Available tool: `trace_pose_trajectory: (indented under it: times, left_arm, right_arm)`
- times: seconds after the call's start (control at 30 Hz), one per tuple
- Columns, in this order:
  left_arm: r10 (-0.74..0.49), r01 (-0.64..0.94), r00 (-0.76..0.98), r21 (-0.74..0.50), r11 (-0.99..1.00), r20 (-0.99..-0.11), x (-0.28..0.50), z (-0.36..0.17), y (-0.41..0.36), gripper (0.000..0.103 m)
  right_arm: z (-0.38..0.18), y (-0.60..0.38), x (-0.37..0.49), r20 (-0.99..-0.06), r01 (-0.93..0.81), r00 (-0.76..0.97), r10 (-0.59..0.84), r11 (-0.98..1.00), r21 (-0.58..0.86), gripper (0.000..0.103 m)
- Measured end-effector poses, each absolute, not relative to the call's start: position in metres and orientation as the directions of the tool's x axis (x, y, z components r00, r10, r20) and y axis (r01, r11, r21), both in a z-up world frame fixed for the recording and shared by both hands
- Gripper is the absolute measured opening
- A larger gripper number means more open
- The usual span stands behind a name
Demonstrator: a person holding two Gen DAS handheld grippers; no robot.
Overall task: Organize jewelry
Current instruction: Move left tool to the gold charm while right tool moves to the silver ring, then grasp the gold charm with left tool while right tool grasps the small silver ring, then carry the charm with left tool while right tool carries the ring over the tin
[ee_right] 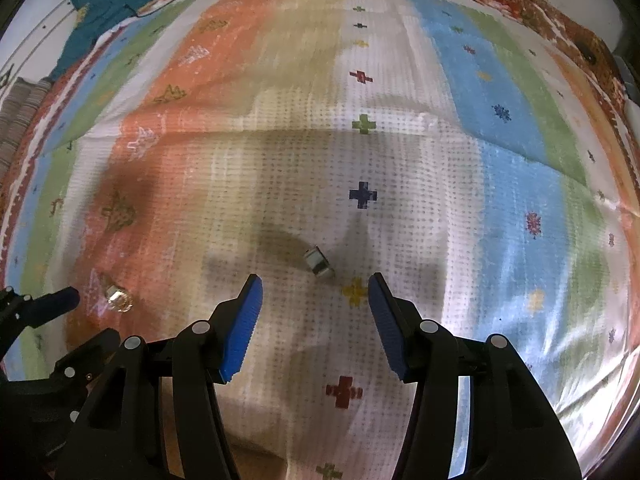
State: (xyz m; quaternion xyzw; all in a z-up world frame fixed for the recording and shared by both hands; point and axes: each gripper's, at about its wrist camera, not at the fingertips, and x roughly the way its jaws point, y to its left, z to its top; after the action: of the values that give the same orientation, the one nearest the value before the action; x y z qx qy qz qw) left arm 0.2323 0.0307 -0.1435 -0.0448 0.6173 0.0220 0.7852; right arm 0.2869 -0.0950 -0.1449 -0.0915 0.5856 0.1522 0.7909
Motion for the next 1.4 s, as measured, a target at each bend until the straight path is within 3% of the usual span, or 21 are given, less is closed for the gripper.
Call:
trace_pose_trajectory:
  times: [0.27,0.4,0.7,0.97,1.4]
  left_arm:
    - [-0.018,-0.098,0.205,-0.039,0.994,-0.979,0.239,-0.155,0.034,0.045]
    - [-0.009,-0.077,0.191,-0.024,0.997,-0.981,0.241,-0.158,0.028,0.026]
    - [0.023,-0.074,0.181,0.009,0.997,-0.983,0.246,-0.163,0.021,0.003]
    - [0.012,-0.077,0.199,-0.003,0.997,-0.980,0.244,-0.160,0.033,0.000]
    - [-0.002,-0.089,0.259,-0.025,0.996,-0.966,0.236,-0.133,0.037,0.000]
  right_arm:
    - [-0.152,-0.089,0.296,-0.958,-0.354,0.256,0.128,0.935,0.031,0.051]
    - [-0.156,-0.086,0.300,-0.961,-0.356,0.252,0.114,0.934,0.018,0.047]
    - [-0.159,-0.084,0.304,-0.965,-0.354,0.244,0.092,0.935,-0.001,0.033]
    - [-0.159,-0.091,0.308,-0.963,-0.348,0.252,0.097,0.937,0.004,0.010]
    - [-0.136,-0.108,0.290,-0.948,-0.358,0.294,0.124,0.933,0.011,0.009]
